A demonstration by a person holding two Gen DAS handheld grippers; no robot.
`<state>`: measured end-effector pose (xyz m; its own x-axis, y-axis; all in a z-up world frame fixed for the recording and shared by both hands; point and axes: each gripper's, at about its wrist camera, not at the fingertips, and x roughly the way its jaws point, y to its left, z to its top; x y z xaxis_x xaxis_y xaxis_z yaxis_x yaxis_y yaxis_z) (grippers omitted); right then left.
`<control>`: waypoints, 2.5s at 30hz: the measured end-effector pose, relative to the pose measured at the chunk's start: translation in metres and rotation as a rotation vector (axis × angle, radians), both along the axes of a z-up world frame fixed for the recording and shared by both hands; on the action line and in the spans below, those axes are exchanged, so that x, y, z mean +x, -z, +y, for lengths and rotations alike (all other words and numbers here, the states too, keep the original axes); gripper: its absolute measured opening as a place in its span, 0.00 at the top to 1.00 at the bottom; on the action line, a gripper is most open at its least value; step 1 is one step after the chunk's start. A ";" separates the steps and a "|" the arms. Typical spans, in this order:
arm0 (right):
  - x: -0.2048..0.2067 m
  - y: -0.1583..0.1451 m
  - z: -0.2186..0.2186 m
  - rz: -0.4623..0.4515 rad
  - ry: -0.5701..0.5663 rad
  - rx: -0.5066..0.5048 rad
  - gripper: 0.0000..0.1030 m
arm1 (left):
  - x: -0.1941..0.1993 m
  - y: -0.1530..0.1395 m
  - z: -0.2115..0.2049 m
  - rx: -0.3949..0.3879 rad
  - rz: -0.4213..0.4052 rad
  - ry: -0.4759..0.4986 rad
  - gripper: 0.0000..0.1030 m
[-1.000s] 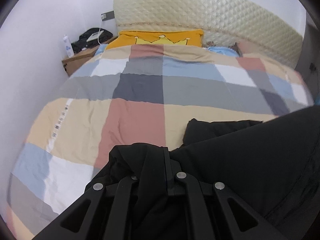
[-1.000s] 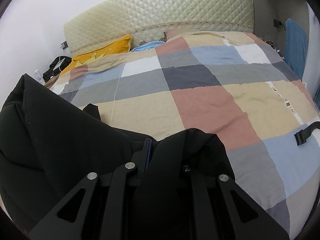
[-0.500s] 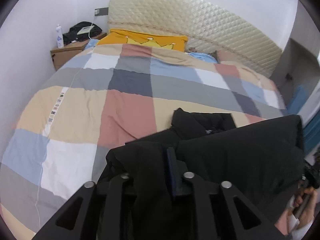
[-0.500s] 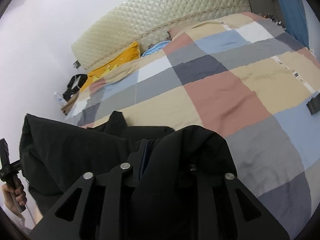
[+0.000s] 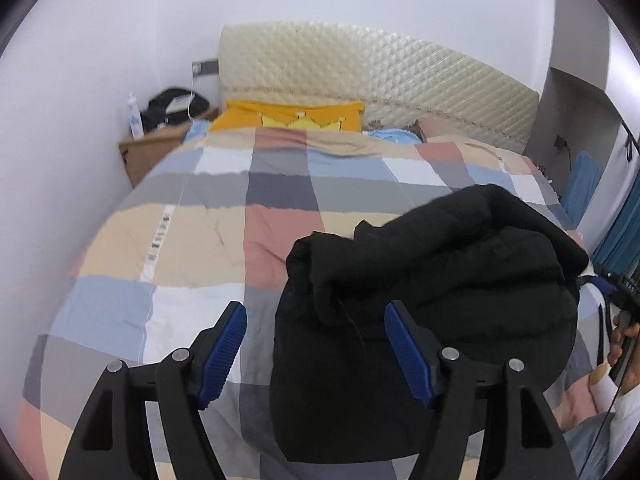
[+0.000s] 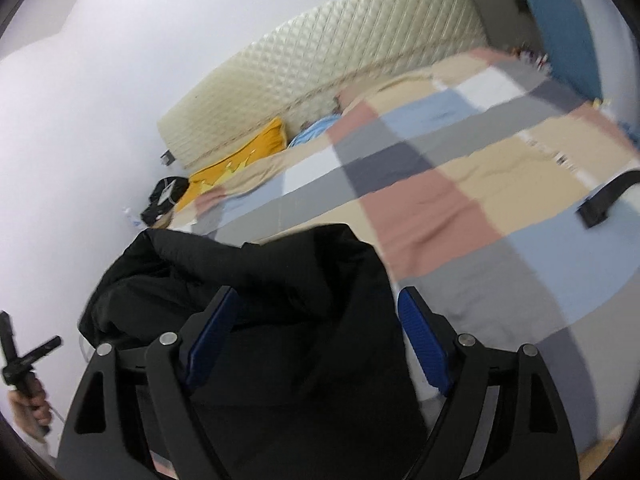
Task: Fold large clothes
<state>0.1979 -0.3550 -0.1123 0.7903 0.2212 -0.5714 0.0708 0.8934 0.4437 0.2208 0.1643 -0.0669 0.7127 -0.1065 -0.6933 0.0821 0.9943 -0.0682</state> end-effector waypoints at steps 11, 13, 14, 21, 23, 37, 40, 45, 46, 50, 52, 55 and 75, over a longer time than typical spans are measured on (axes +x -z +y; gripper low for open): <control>-0.053 -0.032 0.055 -0.205 -0.129 -0.084 0.20 | 0.011 0.037 -0.095 -0.078 -0.005 0.147 0.31; -0.052 -0.024 0.066 -0.175 -0.160 -0.081 0.20 | 0.017 0.047 -0.115 -0.045 -0.001 0.173 0.31; -0.050 -0.019 0.070 -0.154 -0.176 -0.085 0.20 | 0.020 0.051 -0.123 -0.034 0.000 0.179 0.31; 0.003 0.016 0.116 -0.016 -0.262 -0.139 0.24 | 0.055 0.074 -0.142 -0.036 0.008 0.146 0.31; 0.022 0.030 0.133 0.030 -0.279 -0.209 0.24 | 0.066 0.078 -0.144 -0.023 0.015 0.136 0.31; 0.110 0.054 0.139 0.043 -0.251 -0.293 0.24 | 0.138 0.094 -0.164 0.068 0.010 0.092 0.31; 0.126 0.055 0.146 0.055 -0.262 -0.299 0.24 | 0.151 0.100 -0.166 0.083 -0.009 0.087 0.31; 0.156 0.068 0.152 0.067 -0.271 -0.283 0.23 | 0.174 0.109 -0.163 0.069 -0.010 0.063 0.31; 0.160 0.071 0.152 0.068 -0.275 -0.278 0.23 | 0.176 0.112 -0.162 0.061 -0.013 0.058 0.30; 0.163 0.075 0.156 0.074 -0.276 -0.286 0.22 | 0.179 0.120 -0.162 0.070 -0.015 0.058 0.30; 0.163 0.076 0.156 0.074 -0.277 -0.297 0.22 | 0.181 0.121 -0.162 0.067 -0.009 0.058 0.29; 0.159 0.076 0.157 0.061 -0.267 -0.310 0.22 | 0.177 0.121 -0.161 0.065 -0.011 0.057 0.29; 0.175 0.097 0.063 0.153 -0.129 -0.292 0.27 | 0.176 0.123 -0.078 0.089 0.016 -0.071 0.28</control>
